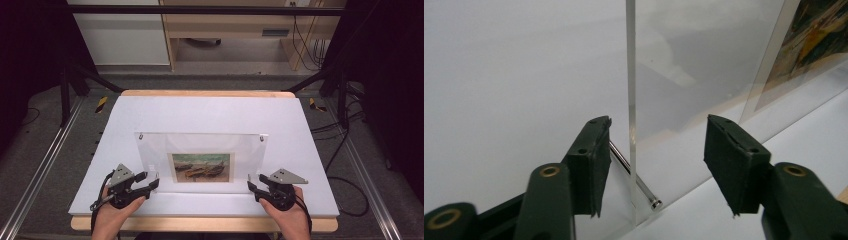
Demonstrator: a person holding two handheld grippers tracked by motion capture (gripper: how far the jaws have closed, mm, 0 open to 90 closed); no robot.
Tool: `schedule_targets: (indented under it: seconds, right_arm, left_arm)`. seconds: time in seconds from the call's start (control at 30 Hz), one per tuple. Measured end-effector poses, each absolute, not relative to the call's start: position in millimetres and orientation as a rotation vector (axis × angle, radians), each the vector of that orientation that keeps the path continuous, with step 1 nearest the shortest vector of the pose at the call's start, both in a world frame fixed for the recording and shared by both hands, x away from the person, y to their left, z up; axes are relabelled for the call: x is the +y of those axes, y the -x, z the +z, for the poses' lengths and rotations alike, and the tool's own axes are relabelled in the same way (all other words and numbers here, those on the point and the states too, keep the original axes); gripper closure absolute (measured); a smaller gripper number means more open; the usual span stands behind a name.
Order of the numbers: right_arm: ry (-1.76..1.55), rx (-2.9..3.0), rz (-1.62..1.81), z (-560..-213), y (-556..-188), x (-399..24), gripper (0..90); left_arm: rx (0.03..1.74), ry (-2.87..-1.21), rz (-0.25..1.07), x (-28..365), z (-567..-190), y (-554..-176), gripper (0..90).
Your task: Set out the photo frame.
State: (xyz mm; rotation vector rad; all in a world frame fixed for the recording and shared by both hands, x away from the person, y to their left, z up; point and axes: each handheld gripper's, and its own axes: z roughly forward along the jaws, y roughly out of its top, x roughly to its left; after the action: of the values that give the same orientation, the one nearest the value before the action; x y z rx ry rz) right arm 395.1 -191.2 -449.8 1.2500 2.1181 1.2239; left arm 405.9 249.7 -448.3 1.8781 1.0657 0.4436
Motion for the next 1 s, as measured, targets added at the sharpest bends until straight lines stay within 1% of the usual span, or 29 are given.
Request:
schedule_targets:
  seconds: [0.13,0.23,0.43,0.63,0.83,1.0]
  right_arm:
    - [-1.238,2.103,1.221,-449.2,-395.6,-189.9,40.1]
    - [-1.229,2.091,1.211,-448.4,-396.3,-188.6,30.3]
    - [-1.206,2.065,1.214,-448.2,-397.6,-187.7,18.5]
    - [-1.171,2.039,1.232,-446.3,-397.3,-186.4,13.4]
    - [-1.150,2.020,1.241,-444.9,-397.2,-185.9,10.1]
    - [-1.146,2.009,1.248,-443.8,-396.2,-186.0,8.7]
  left_arm:
    - [1.065,-1.870,0.443,248.7,-447.7,-406.6,33.5]
    - [1.062,-1.867,0.447,247.9,-447.4,-406.8,27.3]
    - [1.048,-1.867,0.457,245.1,-448.0,-407.4,18.3]
    - [1.043,-1.869,0.482,242.9,-448.3,-408.4,8.4]
    - [1.023,-1.852,0.497,244.9,-446.3,-407.7,4.9]
    - [1.017,-1.842,0.520,245.2,-445.5,-407.2,3.9]
